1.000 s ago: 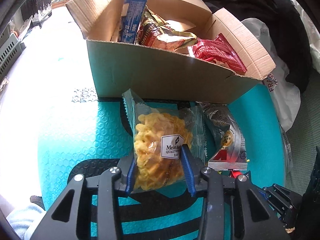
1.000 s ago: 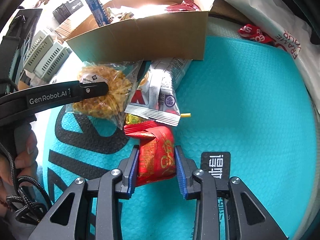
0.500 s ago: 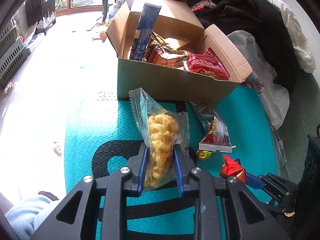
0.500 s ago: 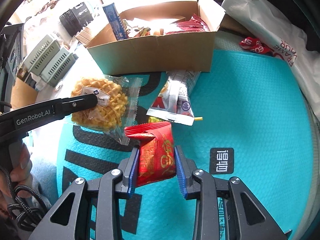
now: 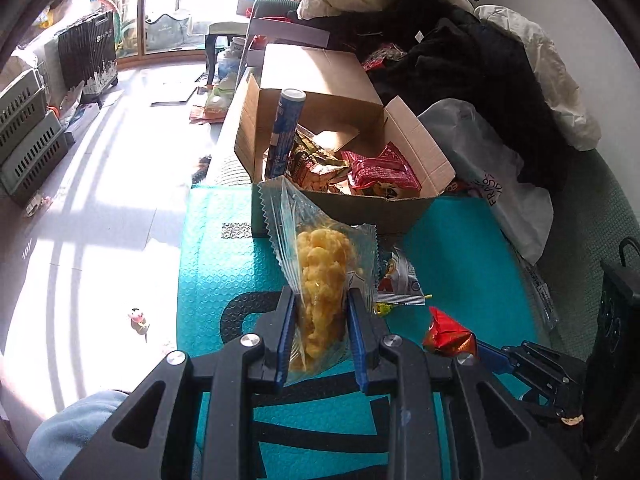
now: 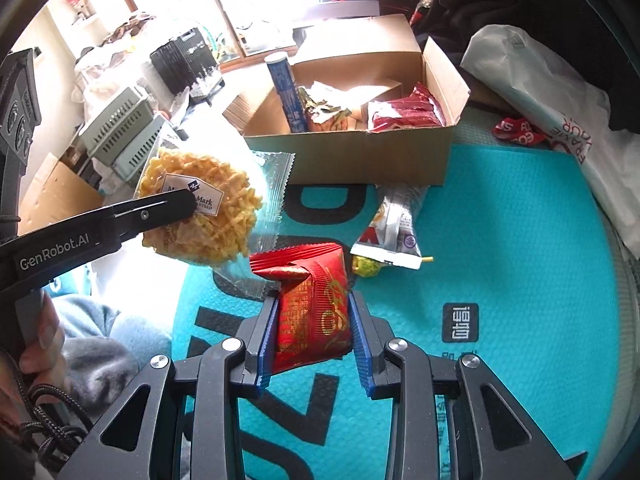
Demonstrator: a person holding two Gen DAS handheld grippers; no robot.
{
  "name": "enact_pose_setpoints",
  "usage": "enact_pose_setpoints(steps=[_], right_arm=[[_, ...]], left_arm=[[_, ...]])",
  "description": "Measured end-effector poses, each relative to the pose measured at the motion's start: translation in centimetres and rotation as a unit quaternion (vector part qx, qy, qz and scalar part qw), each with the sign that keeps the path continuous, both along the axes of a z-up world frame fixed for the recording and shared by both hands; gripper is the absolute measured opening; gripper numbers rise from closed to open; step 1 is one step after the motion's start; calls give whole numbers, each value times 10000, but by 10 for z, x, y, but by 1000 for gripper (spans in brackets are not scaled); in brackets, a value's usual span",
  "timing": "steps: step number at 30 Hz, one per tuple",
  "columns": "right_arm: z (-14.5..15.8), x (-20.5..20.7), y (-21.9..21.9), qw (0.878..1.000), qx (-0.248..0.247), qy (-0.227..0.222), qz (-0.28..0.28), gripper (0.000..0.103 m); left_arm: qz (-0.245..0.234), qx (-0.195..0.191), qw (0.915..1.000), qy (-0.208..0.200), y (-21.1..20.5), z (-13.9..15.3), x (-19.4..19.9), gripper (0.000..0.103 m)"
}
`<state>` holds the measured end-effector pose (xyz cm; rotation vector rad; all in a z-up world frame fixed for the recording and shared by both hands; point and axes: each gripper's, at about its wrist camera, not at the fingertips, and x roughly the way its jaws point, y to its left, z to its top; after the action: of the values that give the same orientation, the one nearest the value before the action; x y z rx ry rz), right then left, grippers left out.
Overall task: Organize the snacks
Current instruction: 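Lift and carry the waffle bag and red packet with both tools over the box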
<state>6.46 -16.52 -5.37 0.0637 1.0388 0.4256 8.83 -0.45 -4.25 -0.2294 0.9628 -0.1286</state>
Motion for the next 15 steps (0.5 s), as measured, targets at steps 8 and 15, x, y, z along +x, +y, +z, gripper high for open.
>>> enact_pose_setpoints(steps=[8,15], right_arm=[[42,-5,3,9990,152,-408,63,33],[81,13,4,9964,369,-752,146,33]], left_arm=[[22,-8,9992,-389,0,41,-3,24],[-35,-41,9970,-772,0,79,12,24]])
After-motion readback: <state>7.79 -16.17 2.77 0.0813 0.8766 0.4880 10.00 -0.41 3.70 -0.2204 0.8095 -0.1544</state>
